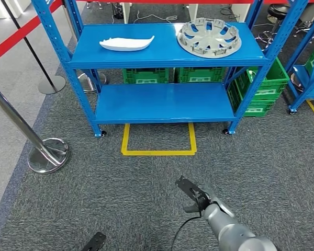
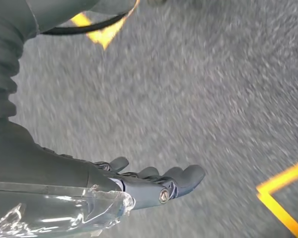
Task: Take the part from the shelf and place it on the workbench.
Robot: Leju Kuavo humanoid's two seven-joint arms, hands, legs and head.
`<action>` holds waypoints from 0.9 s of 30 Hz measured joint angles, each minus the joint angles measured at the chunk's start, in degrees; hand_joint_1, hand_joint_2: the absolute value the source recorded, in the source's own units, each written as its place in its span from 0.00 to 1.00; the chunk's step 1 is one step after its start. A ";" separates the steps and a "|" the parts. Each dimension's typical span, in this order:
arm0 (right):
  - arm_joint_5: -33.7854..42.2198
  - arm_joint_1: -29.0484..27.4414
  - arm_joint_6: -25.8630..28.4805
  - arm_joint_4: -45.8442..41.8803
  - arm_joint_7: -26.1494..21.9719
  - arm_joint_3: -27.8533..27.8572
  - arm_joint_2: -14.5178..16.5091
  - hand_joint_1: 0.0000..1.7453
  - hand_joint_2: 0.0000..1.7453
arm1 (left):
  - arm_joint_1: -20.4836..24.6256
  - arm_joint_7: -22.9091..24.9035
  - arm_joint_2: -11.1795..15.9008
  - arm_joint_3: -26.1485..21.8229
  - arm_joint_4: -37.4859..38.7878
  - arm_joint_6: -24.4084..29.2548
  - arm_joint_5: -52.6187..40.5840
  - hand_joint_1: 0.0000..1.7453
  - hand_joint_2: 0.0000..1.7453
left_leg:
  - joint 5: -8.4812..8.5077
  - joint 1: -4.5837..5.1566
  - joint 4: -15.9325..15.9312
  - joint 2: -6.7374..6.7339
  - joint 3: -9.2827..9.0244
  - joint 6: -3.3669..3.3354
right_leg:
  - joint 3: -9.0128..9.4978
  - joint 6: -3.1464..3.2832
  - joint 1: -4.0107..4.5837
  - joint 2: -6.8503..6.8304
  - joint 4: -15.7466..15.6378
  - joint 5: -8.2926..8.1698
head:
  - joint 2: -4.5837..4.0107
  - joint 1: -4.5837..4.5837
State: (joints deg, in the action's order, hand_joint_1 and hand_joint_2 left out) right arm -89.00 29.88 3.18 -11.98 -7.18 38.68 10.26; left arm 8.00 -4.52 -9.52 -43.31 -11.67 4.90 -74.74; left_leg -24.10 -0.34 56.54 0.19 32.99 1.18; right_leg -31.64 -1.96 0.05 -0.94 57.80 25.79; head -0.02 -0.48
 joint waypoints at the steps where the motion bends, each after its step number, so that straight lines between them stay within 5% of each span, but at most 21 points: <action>1: -0.01 0.38 0.34 -0.05 -0.28 -2.39 -0.01 0.00 1.00 | 0.05 0.03 -0.01 0.01 0.00 0.14 -0.10 0.00 0.50 | 0.00 0.00 0.00 0.00 0.03 0.00 | -0.02 0.01 0.00 0.02 0.01 -0.01 | 0.00 0.00; 3: -0.01 1.70 0.31 -0.11 -0.74 -8.60 0.07 0.00 1.00 | 0.27 0.56 -0.01 -0.02 0.00 -0.28 0.16 0.00 0.00 | 0.02 0.00 0.00 0.00 0.11 0.01 | -0.08 0.01 0.00 0.04 0.04 -0.04 | 0.00 0.00; 4: -0.02 2.79 -0.06 -0.14 -0.89 -12.26 0.22 0.00 1.00 | 0.41 0.96 -0.01 -0.07 0.00 -0.82 0.59 0.00 0.00 | 0.05 0.00 0.00 0.00 0.15 0.03 | -0.13 0.01 0.00 0.05 0.05 -0.06 | 0.00 0.00; 8: -0.02 8.34 -1.46 -0.73 -1.51 -29.33 2.14 0.00 1.00 | 1.02 2.24 -0.07 -0.89 0.00 -3.08 2.63 0.00 1.00 | 0.16 -0.01 0.00 -0.02 0.22 0.14 | -0.28 0.04 0.01 0.08 0.09 -0.11 | 0.01 0.00; 18: 4.99 18.20 -1.30 -5.97 -9.26 -64.71 8.77 0.00 1.00 | 1.38 3.58 -0.14 -3.06 0.00 -3.30 3.21 0.00 1.00 | 0.23 -0.02 0.00 -0.03 0.33 0.17 | -0.46 0.06 0.03 0.05 0.23 -0.11 | 0.00 0.02; 27: 11.73 23.94 0.28 -8.17 -5.44 -78.90 9.11 0.00 1.00 | 1.87 4.44 -0.34 -3.35 0.00 -2.84 1.53 0.00 1.00 | 0.26 0.01 0.00 -0.02 0.36 0.13 | -0.49 0.09 0.00 0.05 0.22 -0.15 | 0.00 0.01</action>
State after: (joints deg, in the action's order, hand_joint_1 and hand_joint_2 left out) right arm -77.27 53.83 3.47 -20.15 -12.62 -40.22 19.38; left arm 9.87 -0.08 -9.86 -46.66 -11.67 2.06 -73.21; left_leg -23.84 -0.34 56.55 0.17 33.35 1.30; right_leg -32.14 -1.87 0.05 -0.90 58.02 25.64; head -0.02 -0.47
